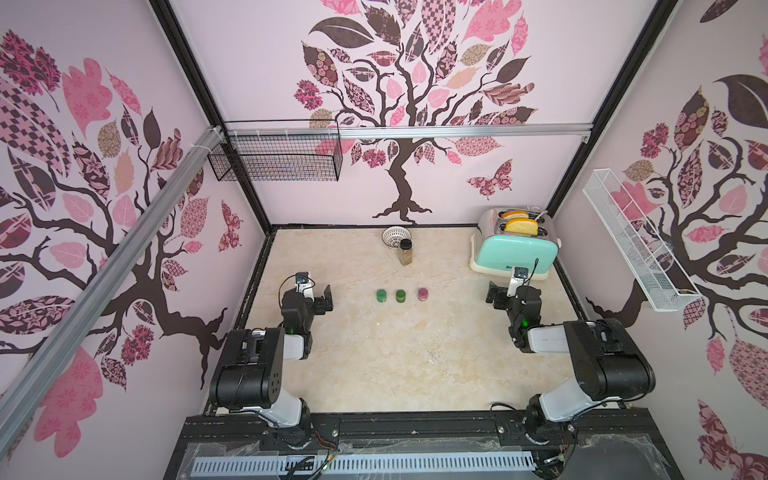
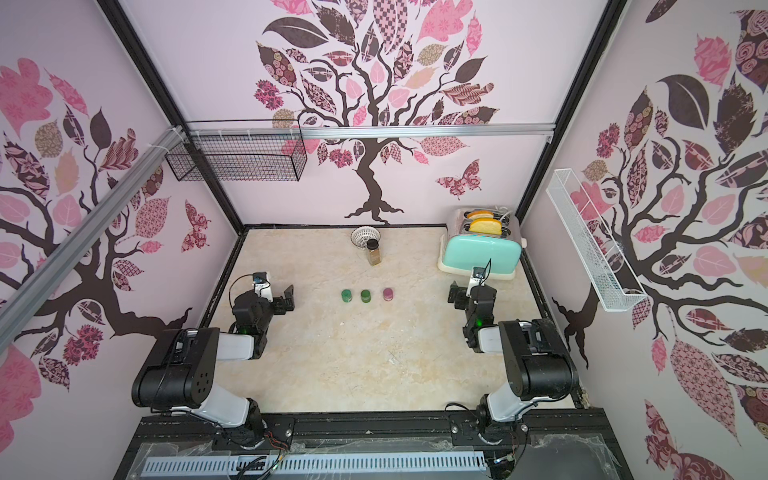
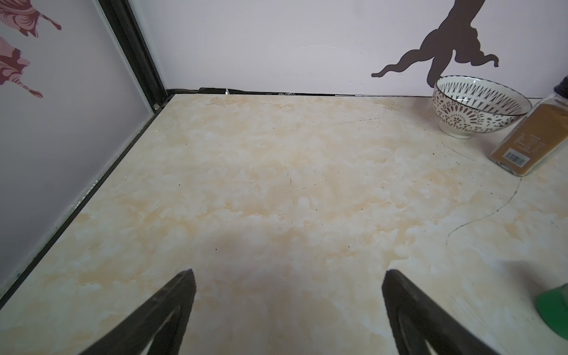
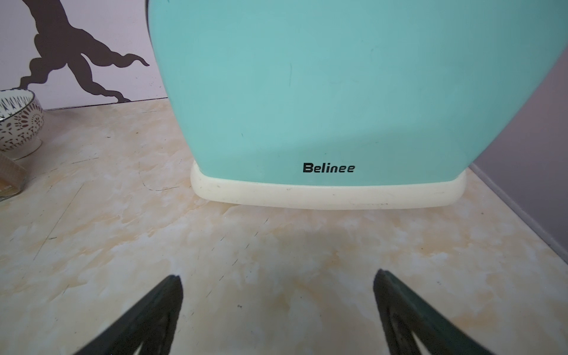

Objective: Close the paint jar lid
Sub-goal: Reset both arms

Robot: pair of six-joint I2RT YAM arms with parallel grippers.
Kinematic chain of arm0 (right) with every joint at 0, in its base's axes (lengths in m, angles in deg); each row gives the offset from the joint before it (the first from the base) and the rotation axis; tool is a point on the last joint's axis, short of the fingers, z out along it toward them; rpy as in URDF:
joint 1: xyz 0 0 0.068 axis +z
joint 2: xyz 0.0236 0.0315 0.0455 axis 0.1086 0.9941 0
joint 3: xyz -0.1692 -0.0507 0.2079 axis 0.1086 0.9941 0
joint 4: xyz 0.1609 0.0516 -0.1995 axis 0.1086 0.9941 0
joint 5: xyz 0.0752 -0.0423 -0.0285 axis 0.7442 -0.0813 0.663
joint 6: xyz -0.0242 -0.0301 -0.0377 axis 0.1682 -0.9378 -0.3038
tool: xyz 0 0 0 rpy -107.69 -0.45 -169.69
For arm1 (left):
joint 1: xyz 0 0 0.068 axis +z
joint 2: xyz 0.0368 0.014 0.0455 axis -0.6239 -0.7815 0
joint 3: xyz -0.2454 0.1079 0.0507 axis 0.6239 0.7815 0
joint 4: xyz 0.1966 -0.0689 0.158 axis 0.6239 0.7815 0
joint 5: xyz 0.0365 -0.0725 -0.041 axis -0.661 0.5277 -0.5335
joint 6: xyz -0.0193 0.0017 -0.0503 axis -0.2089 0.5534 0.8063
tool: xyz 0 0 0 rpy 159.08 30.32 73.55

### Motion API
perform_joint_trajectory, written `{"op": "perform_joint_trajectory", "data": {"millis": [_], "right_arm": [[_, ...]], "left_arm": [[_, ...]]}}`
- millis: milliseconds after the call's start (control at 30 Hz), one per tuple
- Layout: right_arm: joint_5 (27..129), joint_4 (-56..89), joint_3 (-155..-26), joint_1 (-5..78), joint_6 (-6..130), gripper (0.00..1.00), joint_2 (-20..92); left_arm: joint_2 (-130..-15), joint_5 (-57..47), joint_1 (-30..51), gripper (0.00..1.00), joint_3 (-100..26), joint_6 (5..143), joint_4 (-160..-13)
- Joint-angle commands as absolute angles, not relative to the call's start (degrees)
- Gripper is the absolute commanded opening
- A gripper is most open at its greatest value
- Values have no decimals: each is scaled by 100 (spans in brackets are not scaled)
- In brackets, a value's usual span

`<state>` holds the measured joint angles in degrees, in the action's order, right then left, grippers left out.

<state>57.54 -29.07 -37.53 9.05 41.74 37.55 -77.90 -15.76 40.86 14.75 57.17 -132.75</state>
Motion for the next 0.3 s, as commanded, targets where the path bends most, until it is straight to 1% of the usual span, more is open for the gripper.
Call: {"op": "perform_joint_trajectory", "data": {"millis": [0,267], "right_arm": [[5821,-2963,-3806,893,4123,100,3698],[5832,-2955,-3810,888,4132,100,3700]], "left_arm": [[-7816,-1506,4111,98,1419,5763,-13253],[-7806,-1510,4111,98,1415,5762,-13254]]}}
